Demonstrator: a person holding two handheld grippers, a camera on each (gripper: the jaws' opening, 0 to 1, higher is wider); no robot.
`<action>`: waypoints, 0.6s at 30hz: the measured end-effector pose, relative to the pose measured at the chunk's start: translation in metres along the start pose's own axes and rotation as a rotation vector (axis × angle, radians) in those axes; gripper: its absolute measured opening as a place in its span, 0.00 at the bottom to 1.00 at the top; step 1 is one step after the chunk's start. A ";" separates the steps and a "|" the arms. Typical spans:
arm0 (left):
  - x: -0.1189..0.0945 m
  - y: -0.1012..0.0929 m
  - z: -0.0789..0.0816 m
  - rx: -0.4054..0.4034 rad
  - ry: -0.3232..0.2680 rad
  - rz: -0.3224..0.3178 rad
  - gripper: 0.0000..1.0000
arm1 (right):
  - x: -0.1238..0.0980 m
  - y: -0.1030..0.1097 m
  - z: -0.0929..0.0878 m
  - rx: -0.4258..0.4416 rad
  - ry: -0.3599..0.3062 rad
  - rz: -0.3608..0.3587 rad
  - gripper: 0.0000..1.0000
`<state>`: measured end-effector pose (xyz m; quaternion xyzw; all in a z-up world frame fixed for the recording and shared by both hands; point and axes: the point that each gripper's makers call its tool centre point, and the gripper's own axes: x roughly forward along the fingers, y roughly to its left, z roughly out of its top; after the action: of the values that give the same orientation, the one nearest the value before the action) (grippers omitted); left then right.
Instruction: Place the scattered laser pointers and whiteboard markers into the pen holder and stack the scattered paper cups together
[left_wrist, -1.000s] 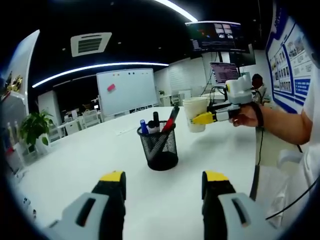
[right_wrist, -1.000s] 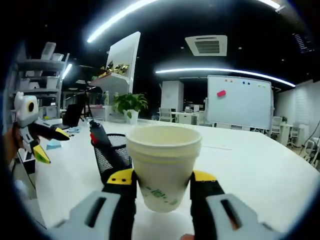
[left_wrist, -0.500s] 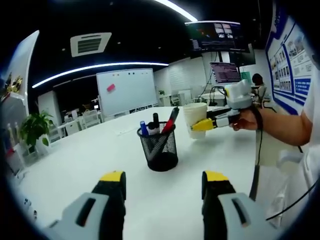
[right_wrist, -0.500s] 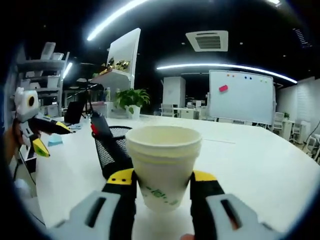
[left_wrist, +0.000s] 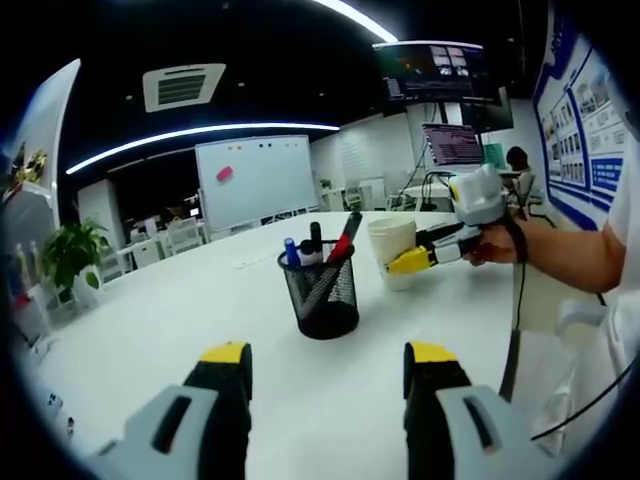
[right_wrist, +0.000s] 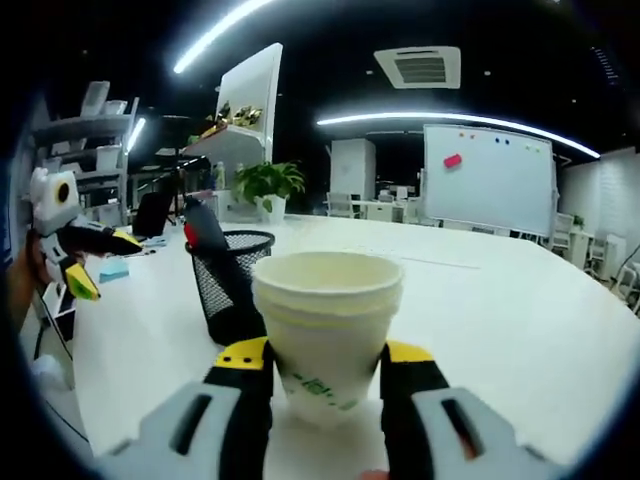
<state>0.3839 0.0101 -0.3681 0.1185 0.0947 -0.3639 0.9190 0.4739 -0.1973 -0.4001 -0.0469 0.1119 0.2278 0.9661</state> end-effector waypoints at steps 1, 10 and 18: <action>0.000 0.000 0.000 -0.001 -0.001 0.000 0.62 | 0.001 0.001 -0.003 -0.002 0.008 -0.001 0.43; 0.000 0.001 -0.004 -0.003 0.006 0.002 0.62 | -0.002 0.001 -0.004 -0.007 0.015 0.002 0.43; -0.002 0.003 -0.004 -0.005 0.007 0.008 0.62 | 0.000 -0.002 -0.012 -0.062 0.050 -0.016 0.43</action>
<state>0.3839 0.0148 -0.3713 0.1178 0.0986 -0.3595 0.9204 0.4726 -0.2004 -0.4116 -0.0834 0.1283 0.2224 0.9629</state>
